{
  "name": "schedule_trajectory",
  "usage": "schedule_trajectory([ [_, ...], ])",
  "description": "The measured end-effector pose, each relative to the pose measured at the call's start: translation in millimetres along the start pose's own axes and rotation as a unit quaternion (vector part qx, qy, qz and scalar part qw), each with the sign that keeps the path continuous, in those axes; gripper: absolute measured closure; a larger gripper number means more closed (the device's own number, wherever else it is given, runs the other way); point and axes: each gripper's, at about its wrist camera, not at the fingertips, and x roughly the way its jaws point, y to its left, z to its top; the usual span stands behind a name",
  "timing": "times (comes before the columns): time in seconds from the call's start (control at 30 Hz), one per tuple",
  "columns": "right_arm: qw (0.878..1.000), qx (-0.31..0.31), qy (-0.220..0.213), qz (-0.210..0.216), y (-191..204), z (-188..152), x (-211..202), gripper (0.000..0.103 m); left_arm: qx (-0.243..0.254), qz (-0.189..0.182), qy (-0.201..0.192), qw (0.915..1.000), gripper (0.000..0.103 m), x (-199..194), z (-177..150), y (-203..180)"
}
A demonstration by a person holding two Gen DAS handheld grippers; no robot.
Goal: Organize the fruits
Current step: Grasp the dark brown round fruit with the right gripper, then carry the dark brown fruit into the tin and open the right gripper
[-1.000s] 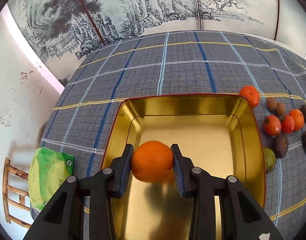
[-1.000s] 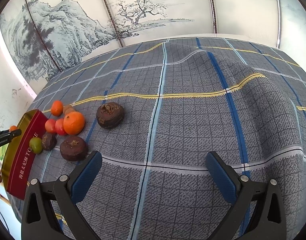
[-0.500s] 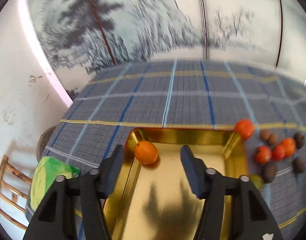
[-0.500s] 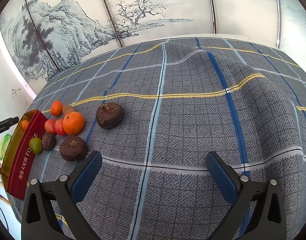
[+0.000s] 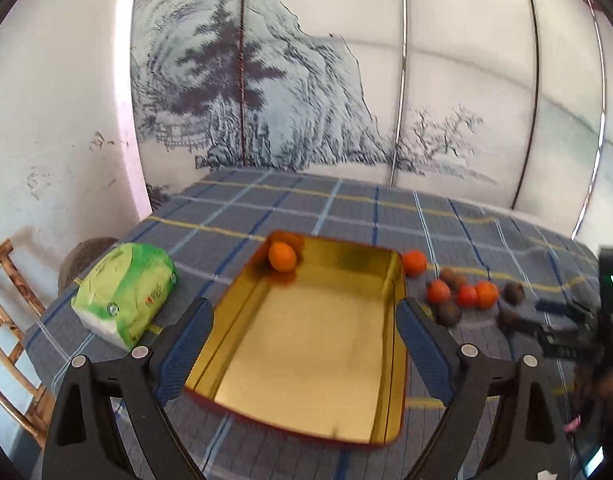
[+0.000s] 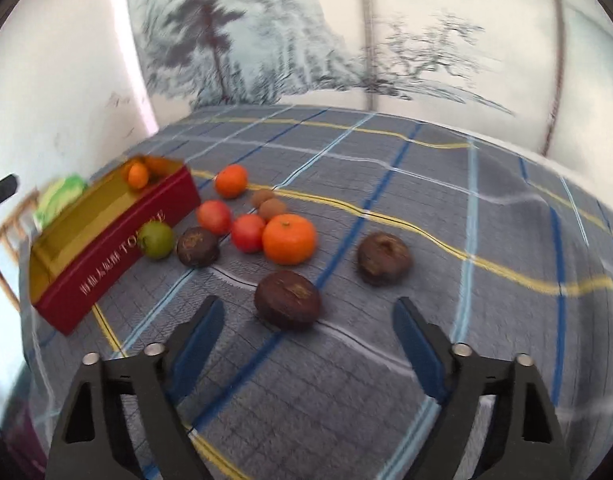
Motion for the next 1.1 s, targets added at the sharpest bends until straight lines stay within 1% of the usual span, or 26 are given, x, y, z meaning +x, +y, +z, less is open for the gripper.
schedule_trajectory([
  [0.03, 1.000, -0.005, 0.007, 0.003, 1.1, 2.3, 4.5, 0.026, 0.005, 0.001, 0.003, 1.0000, 0.013, -2.6, -4.5, -2.1],
  [0.1, 1.000, -0.011, 0.017, 0.012, 1.7, 5.9, 13.0, 0.028, 0.007, 0.001, 0.008, 0.9999, 0.011, -6.3, -12.1, -4.4],
  [0.13, 1.000, -0.014, 0.022, 0.014, 2.1, 7.1, 17.2, 0.031, 0.007, 0.000, 0.011, 0.9999, 0.011, -6.4, -14.6, -5.2],
  [0.2, 0.999, -0.020, 0.036, 0.020, 3.4, 7.9, 26.0, 0.045, 0.013, 0.004, 0.018, 0.9998, 0.011, -6.8, -19.9, -5.8],
  [0.23, 0.998, -0.022, 0.053, 0.024, 3.7, 6.5, 33.1, 0.060, 0.016, 0.006, 0.019, 0.9997, 0.011, -6.1, -21.9, -6.1],
  [0.27, 0.998, -0.019, 0.058, 0.023, 4.5, 6.1, 36.9, 0.061, 0.017, 0.009, 0.018, 0.9997, 0.011, -6.8, -22.9, -5.9],
  [0.37, 0.998, -0.001, 0.051, 0.035, 5.4, 5.0, 27.7, 0.062, -0.004, 0.016, 0.014, 0.9998, 0.011, -10.1, -26.2, 3.1],
  [0.47, 0.998, 0.002, 0.018, 0.061, 19.7, 3.4, 2.9, 0.062, -0.028, 0.021, 0.030, 0.9989, 0.011, -6.2, -27.8, 15.0],
  [0.57, 0.995, -0.009, -0.001, 0.095, 48.0, 7.4, -16.7, 0.062, -0.047, 0.031, 0.041, 0.9975, 0.011, -3.5, -32.7, 24.8],
  [0.67, 0.991, -0.032, -0.005, 0.127, 79.8, 22.3, -20.8, 0.062, -0.046, 0.026, 0.045, 0.9976, 0.011, -4.0, -33.2, 28.3],
  [0.73, 0.988, -0.045, -0.005, 0.146, 101.0, 37.3, -17.4, 0.062, -0.036, 0.032, 0.035, 0.9982, 0.011, -9.6, -33.4, 27.6],
  [0.83, 0.986, -0.063, -0.001, 0.155, 126.0, 58.3, -6.5, 0.062, -0.012, 0.048, 0.021, 0.9986, 0.010, -18.6, -32.6, 24.2],
  [0.9, 0.983, -0.071, 0.008, 0.167, 142.1, 72.2, 5.8, 0.062, -0.002, 0.045, 0.017, 0.9989, 0.010, -22.3, -30.0, 23.6],
  [1.0, 0.980, -0.082, 0.036, 0.176, 166.2, 89.7, 31.2, 0.061, 0.000, 0.042, 0.024, 0.9988, 0.008, -23.2, -27.4, 26.6],
  [1.1, 0.978, -0.085, 0.065, 0.181, 186.6, 97.7, 55.9, 0.061, -0.006, 0.033, 0.036, 0.9988, 0.008, -20.8, -26.5, 33.2],
])
